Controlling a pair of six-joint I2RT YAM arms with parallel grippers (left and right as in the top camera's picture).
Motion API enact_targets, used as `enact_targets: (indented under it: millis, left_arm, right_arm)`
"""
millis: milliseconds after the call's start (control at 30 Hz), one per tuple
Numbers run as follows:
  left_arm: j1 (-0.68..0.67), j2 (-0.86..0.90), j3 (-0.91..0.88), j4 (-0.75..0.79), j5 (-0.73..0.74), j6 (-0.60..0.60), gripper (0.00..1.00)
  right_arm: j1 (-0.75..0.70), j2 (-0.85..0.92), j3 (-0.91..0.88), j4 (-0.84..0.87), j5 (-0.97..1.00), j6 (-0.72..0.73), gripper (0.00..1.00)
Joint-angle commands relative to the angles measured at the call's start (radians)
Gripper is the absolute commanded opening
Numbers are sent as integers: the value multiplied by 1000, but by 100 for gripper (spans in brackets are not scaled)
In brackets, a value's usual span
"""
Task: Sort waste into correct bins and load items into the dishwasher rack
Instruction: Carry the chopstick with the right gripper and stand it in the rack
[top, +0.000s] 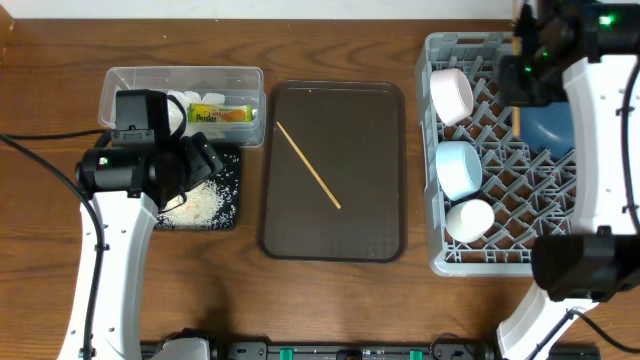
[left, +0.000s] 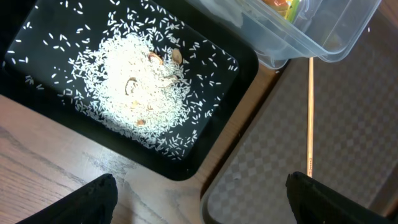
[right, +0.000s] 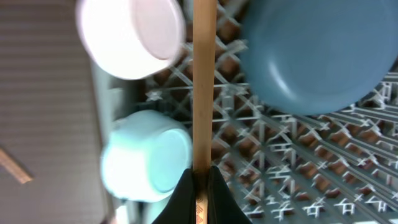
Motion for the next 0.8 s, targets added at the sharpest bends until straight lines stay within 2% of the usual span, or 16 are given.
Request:
enact_targets:
  millis: [0, 267, 300, 367, 433, 533, 767]
  left_arm:
    - [3, 8, 7, -2, -12, 3, 89]
    - [3, 8, 7, -2, -12, 3, 89]
    - [3, 8, 6, -2, -12, 3, 89]
    - [3, 8, 6, -2, -12, 3, 89]
    - [3, 8, 6, -2, -12, 3, 89]
    - [3, 8, 6, -2, -12, 3, 89]
    - [3, 8, 6, -2, -12, 3, 89]
  right_arm:
    - [-39, 21, -78, 40, -5, -89, 1]
    - [-50, 21, -326, 216, -5, -127, 2]
    - [-50, 21, -354, 237, -6, -126, 6]
    - [-50, 21, -386, 260, -21, -126, 31]
    - [-50, 21, -392, 264, -31, -126, 40]
    - [-39, 16, -346, 246, -30, -127, 45]
    - [79, 10, -65, 172, -151, -127, 46]
